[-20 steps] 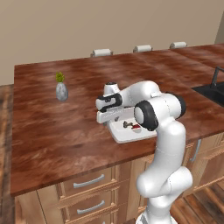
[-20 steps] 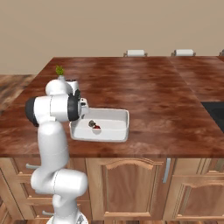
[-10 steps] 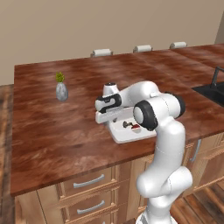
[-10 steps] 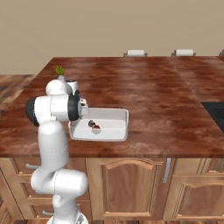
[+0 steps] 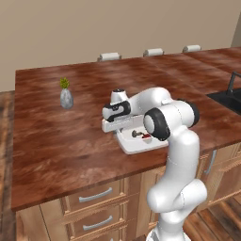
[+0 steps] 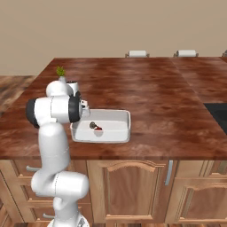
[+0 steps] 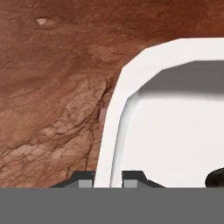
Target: Take the bell pepper and mushroom out of the freezer and place them in the tupperware container on the counter. Then put the tupperware containing the vegetables back in the freezer.
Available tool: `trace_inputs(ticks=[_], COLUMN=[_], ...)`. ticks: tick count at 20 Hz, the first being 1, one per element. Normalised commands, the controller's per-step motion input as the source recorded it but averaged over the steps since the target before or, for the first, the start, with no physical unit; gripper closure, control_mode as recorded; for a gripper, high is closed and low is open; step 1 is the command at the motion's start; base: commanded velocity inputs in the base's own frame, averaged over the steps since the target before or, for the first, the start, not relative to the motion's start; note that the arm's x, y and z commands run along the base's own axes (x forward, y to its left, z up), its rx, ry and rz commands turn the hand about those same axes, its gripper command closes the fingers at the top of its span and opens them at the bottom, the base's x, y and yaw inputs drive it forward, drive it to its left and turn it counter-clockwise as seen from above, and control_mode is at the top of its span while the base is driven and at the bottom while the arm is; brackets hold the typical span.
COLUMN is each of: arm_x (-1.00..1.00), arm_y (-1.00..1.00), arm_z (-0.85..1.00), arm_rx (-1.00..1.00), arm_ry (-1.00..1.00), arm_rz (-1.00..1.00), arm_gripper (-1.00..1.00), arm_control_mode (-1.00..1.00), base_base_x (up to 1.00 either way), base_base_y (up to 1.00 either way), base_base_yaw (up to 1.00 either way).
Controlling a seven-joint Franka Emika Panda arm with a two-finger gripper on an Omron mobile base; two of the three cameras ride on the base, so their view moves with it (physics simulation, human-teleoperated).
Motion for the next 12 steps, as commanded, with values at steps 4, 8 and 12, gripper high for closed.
trace_inputs(ticks=[4, 8, 12], arm_x=[-0.29, -0.57, -0.55], arm_y=[-0.08, 0.0, 0.0], arm_z=[0.01, 0.13, 0.75], arm_rx=[0.07, 0.02, 0.0], arm_ry=[-0.02, -0.19, -0.19], arm_rz=[0.06, 0.32, 0.39], arm_gripper=[1.0, 1.0, 1.0], arm_control_mode=[-1.0, -1.0, -1.0], base_base_x=[0.0, 0.0, 0.0], base_base_y=[0.0, 0.0, 0.0], base_base_yaw=[0.0, 0.0, 0.0])
